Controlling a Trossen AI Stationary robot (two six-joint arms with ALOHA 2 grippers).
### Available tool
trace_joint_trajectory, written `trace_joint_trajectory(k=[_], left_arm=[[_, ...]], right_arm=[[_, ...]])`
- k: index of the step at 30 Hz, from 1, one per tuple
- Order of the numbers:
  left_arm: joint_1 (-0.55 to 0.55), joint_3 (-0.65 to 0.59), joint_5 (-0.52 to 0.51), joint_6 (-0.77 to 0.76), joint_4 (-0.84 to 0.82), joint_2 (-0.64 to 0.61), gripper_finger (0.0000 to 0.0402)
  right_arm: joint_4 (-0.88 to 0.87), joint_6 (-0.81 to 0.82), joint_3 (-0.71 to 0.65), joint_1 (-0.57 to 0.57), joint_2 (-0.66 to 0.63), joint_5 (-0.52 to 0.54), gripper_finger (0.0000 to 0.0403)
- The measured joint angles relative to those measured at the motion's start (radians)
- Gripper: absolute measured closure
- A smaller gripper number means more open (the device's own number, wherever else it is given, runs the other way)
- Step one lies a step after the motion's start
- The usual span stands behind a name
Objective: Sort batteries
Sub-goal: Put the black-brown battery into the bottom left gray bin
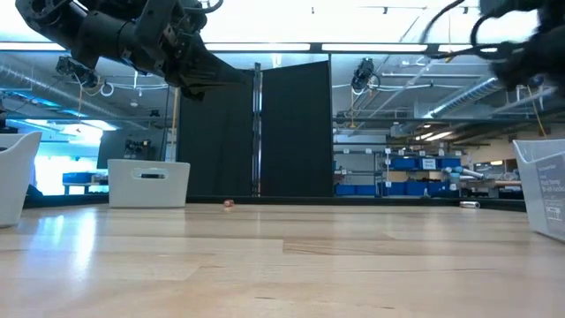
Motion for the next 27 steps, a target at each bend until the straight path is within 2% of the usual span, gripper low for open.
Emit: trace_joint_trajectory(k=[5, 10, 19, 22, 27], left_arm=[[0.000, 0.000, -0.005, -0.020, 0.002, 0.000, 0.0396], [0.000, 0.000, -0.014, -0.021, 0.005, 0.000, 0.0396], [0.000, 0.000, -0.014, -0.021, 0.005, 0.000, 0.0396], [0.000, 0.000, -0.014, -0.021, 0.005, 0.000, 0.0396], [0.000, 0.000, -0.021, -0.021, 0.005, 0.000, 0.0396]], right_arm=[[0.035, 0.177, -0.012, 0.203, 0.054, -0.175, 0.0395], [0.179, 0.265, -0.022, 0.304, 0.112, -0.230, 0.0395], [0.323, 0.246, -0.021, 0.321, 0.194, -0.220, 0.0394], [0.333, 0.217, 0.003, 0.313, 0.196, -0.172, 0.0394], [0.306, 0.123, 0.078, 0.259, 0.179, -0.028, 0.0394]])
